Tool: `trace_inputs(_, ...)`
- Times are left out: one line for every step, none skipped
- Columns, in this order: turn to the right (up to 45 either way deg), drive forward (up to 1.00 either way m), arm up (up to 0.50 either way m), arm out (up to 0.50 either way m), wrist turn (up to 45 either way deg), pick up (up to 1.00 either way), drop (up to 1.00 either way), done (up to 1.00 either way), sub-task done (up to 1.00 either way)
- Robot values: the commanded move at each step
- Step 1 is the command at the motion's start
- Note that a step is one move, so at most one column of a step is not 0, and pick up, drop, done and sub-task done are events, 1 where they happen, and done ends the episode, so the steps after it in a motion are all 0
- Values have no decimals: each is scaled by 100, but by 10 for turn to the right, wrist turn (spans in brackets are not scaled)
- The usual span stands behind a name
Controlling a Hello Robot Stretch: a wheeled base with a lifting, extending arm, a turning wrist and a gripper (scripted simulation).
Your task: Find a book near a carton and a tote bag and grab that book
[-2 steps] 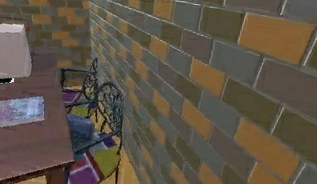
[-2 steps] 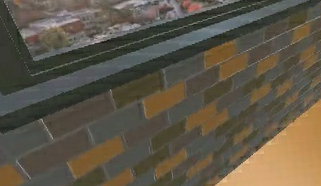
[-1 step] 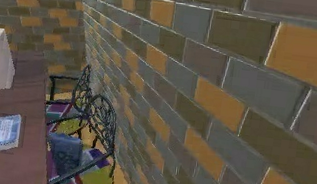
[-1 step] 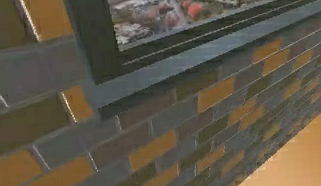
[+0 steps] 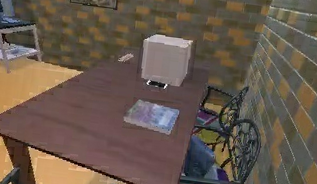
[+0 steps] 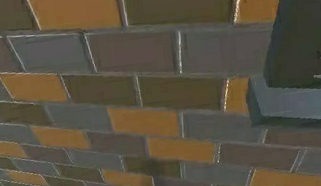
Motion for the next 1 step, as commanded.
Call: trace_inputs(-450,0,0,0,0,0,0,0,0)
